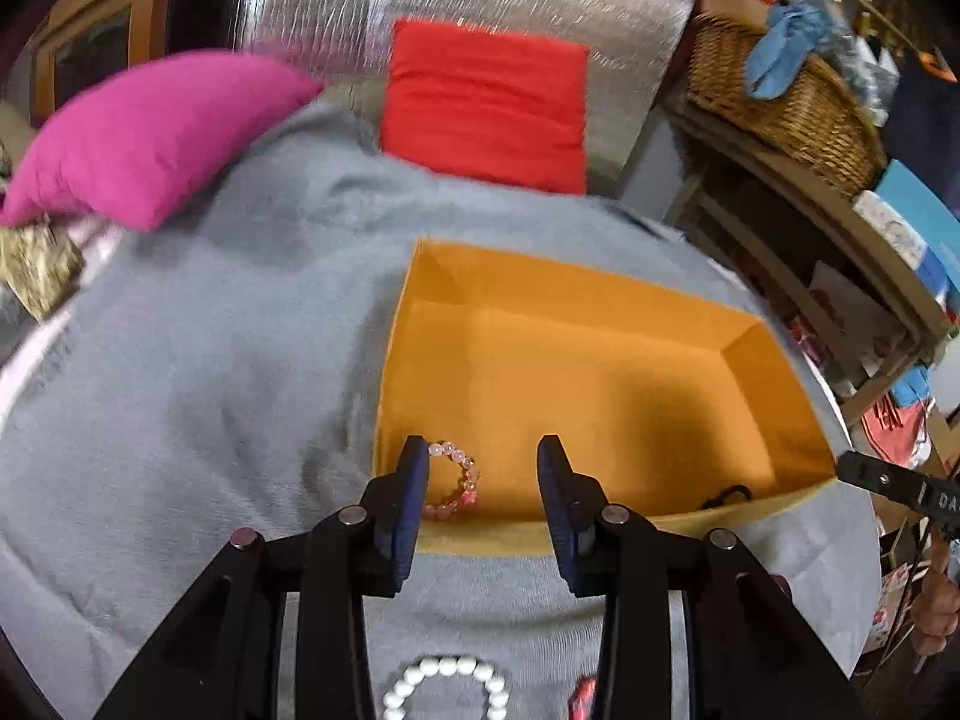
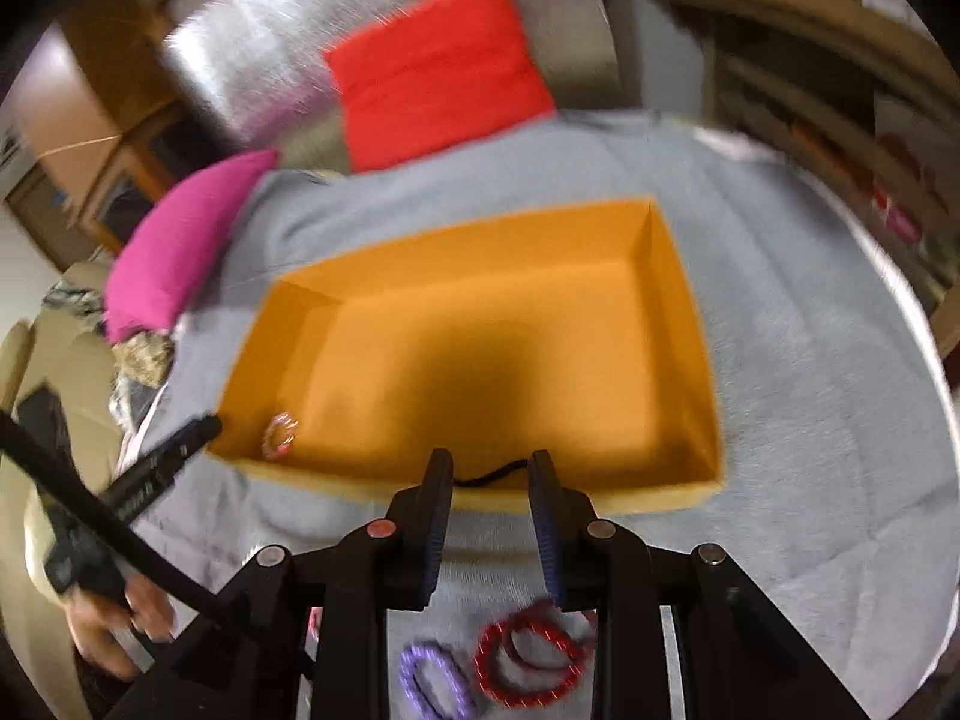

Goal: Organize jewelry
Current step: 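Lift both open tools out of the box toward the remaining bracelets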

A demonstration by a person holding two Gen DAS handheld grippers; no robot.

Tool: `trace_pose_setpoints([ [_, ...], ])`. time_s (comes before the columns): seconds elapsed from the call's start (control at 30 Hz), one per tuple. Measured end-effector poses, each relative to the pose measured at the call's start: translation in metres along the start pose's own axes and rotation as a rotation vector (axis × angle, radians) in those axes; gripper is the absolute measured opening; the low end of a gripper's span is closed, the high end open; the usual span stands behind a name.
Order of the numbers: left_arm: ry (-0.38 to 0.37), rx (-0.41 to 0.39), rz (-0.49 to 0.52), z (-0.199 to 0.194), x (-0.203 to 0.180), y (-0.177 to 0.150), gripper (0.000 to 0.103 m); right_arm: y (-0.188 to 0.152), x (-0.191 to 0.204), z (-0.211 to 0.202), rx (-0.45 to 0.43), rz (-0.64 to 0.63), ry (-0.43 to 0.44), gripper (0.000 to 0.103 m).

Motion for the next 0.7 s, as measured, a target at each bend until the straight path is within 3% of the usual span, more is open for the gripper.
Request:
trace_pose_setpoints([
  [0.13,0.043,-0.048,0.039,-0.043,0.002,-0.020,0.048,-0.038,-0.003,-0.035,-0.021,-0.029,0.033,0.032],
  [0.2,0.066,-0.058,0.059,-0.062,0.006,-0.037,0.051,-0.056,-0.003,-0.046,-0.022,-0.028,0.044,0.043],
  [0.27,0.088,-0.056,0.048,-0.079,0.013,-0.060,0.051,-0.076,-0.003,-0.055,-0.014,-0.024,0.071,0.046],
  [0.37,0.109,-0.004,0.020,-0.092,0.024,-0.093,0.051,-0.103,-0.002,-0.057,0.014,-0.010,0.087,0.046],
  [0.47,0.134,0.032,0.056,-0.102,0.020,-0.117,0.051,-0.128,-0.003,-0.056,0.047,0.026,0.122,0.046],
  [0.63,0.126,0.059,0.082,-0.118,0.004,-0.140,0.051,-0.162,0.004,-0.054,0.075,0.023,0.153,0.046],
  [0.7,0.099,0.074,0.102,-0.119,-0.009,-0.146,0.051,-0.168,-0.003,-0.053,0.059,0.032,0.122,0.046],
])
Point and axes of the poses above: each gripper's, at about its wrist camera, not at the fingertips, and z roughly the way its jaws point, x to its left, y to its top, the point moved 1 cm from there along z, roughly the way its jaws point
